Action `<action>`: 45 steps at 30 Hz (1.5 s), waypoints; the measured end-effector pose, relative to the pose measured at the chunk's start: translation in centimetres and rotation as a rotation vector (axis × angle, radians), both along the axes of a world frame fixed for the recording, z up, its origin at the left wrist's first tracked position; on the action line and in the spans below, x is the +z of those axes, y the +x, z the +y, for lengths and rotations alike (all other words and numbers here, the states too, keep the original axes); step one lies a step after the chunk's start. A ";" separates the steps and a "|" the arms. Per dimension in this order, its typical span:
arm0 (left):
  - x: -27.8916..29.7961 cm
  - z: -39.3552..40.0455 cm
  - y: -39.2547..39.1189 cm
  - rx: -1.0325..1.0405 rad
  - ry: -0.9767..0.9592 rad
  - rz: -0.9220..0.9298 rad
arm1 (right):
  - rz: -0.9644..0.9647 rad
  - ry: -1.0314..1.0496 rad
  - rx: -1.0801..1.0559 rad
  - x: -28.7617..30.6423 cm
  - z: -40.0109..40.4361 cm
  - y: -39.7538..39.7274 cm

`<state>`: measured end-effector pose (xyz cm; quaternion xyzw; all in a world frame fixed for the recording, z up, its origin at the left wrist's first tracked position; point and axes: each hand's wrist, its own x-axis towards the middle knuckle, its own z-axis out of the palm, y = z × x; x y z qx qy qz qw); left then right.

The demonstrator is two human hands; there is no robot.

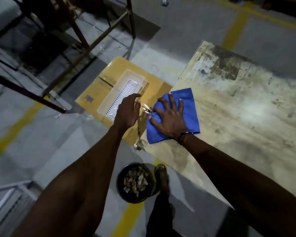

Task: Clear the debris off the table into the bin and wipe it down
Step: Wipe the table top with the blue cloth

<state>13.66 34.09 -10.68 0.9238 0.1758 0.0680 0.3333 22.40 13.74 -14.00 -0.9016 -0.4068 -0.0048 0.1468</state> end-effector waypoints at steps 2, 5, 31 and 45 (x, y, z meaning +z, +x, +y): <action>0.2 -0.2 -2.0 0.023 0.008 -0.017 | -0.015 0.000 0.039 -0.2 0.0 -2.8; 0.7 -1.3 -4.8 0.050 0.016 -0.050 | -0.012 0.026 0.065 -0.5 -0.8 -6.5; -2.2 -23.4 8.3 -0.368 0.283 0.076 | 0.095 -0.015 -0.698 -0.6 -30.8 2.7; -2.8 -24.8 9.3 -0.232 0.350 0.016 | 0.056 -0.040 -0.502 -0.4 -20.2 11.9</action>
